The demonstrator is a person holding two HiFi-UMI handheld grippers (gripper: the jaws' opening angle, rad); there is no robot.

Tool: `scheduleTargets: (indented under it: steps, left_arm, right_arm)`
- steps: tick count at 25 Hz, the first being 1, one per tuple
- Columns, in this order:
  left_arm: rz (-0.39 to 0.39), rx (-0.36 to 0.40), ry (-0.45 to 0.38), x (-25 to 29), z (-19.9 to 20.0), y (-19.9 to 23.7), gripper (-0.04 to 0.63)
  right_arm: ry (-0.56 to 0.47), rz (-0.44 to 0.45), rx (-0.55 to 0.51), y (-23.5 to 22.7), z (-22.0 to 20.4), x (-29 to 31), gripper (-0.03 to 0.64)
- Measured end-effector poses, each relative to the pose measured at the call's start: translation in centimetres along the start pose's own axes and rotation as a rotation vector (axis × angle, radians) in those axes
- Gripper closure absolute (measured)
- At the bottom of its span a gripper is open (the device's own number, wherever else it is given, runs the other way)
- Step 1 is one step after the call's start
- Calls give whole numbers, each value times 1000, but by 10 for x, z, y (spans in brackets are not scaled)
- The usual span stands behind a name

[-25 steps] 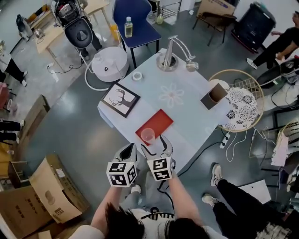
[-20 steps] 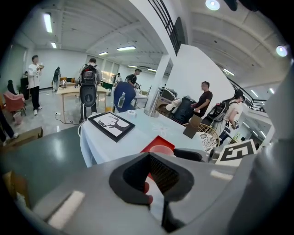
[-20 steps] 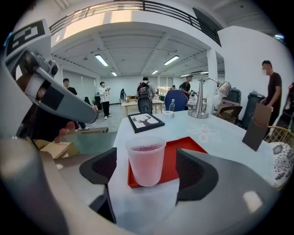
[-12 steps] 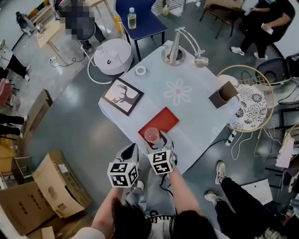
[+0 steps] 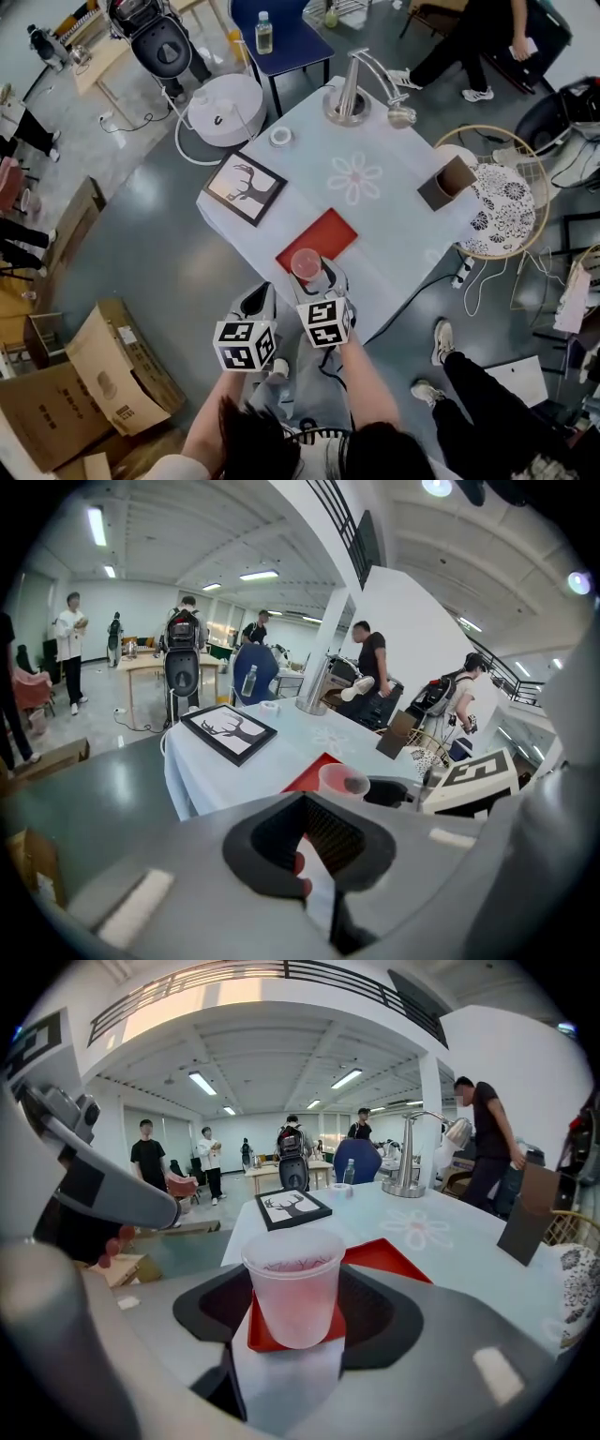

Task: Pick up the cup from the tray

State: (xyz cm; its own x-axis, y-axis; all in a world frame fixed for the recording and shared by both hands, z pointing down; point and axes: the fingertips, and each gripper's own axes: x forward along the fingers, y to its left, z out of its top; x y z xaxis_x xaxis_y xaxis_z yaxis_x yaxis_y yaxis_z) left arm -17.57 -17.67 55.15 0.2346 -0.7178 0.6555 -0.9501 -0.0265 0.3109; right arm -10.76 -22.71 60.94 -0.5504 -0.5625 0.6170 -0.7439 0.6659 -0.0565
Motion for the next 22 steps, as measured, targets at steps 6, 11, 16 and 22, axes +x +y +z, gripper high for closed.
scheduleTargets:
  steps: [6,11,16,22]
  left_arm:
    - [-54,63,6,5,-1,-26,595]
    - [-131,117,15,12,-2,-61,595]
    - [-186,140,30,16,-7,-89,595]
    - [-206,158,44,25,-13,-105,595]
  right_arm:
    - [-41,-98,33,-31,-3,-34,304]
    - [-65,-215,72,-64,-18,-68,304]
    - [-54,-298,118,-89,-41,-92,305]
    - [-31,-336,177,-108,-71,-99,305]
